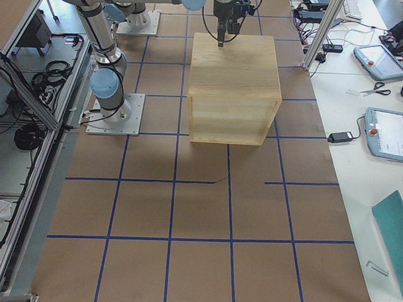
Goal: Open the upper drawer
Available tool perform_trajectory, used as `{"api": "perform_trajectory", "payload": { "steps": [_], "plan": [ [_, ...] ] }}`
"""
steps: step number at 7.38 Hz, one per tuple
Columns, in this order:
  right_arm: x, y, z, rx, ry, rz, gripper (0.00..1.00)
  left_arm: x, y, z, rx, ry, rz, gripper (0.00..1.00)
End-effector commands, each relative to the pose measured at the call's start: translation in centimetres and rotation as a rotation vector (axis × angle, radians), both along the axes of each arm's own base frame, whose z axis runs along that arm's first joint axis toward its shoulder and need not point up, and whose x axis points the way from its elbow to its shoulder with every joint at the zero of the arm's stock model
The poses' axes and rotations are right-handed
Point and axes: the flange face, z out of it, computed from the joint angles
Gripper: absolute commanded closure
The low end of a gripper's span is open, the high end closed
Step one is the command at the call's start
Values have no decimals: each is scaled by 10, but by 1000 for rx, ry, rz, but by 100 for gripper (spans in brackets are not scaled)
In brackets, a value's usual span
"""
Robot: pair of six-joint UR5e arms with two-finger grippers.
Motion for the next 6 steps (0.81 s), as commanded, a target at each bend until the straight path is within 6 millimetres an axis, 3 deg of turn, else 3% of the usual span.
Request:
{"api": "perform_trajectory", "payload": {
  "steps": [1, 6],
  "plan": [
    [0, 0, 0, 0, -1, 0, 0, -1, -4, -14, 15, -16, 0, 0],
    [0, 0, 0, 0, -1, 0, 0, 4, -4, -14, 5, -64, -4, 0]
  ]
}}
